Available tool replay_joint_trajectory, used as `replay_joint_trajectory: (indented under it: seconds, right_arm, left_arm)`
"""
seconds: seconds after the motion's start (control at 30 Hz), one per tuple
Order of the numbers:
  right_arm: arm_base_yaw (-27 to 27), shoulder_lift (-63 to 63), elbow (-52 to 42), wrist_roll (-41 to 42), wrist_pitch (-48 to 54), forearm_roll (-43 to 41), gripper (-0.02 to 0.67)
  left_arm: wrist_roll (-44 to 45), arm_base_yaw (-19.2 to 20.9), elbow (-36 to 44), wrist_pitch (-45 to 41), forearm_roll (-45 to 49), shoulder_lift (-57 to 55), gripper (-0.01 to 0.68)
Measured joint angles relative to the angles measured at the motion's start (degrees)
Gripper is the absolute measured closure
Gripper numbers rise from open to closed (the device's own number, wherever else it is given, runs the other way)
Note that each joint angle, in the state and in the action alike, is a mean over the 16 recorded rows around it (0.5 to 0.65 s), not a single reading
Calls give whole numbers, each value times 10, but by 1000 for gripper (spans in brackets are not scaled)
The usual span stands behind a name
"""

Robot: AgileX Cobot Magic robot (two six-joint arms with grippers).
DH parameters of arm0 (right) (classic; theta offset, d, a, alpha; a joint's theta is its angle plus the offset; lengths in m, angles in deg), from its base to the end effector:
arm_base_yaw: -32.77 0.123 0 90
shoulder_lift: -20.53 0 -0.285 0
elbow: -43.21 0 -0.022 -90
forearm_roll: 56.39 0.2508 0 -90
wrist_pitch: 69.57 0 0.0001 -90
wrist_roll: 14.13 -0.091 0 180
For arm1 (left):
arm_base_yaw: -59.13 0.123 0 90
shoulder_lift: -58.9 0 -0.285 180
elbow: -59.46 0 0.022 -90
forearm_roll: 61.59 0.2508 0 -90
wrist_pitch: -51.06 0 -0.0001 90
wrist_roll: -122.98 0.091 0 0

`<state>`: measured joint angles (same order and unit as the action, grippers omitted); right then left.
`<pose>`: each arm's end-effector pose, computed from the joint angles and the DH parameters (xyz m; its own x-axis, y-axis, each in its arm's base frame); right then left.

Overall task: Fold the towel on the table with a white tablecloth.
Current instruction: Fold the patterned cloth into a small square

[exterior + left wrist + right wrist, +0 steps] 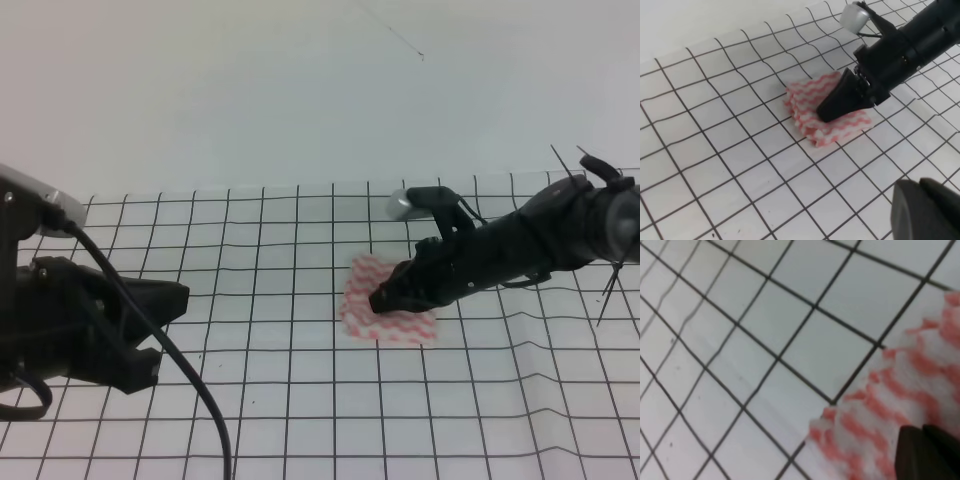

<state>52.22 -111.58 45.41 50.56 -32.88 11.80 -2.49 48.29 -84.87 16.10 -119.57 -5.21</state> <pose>0.3986 0.1944 0.1281 -0.7637 -0.2883 -0.5776 -0.5905 0.6737 0.4444 0.1834 -0.0802 0.3185 -0.4737 0.1198 -0.8725 0.5929 0.7759 -0.2154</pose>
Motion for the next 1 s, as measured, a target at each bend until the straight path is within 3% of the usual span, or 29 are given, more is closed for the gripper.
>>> replay_joint_trajectory:
  seconds: [0.7, 1.0]
  right_arm:
    - [-6, 31, 1, -149, -71, -180, 646]
    - [-5, 45, 1, -98, -16, -190, 646]
  left_arm:
    - [1, 0, 0, 0, 0, 0, 672]
    - [4, 0, 0, 0, 0, 0, 673]
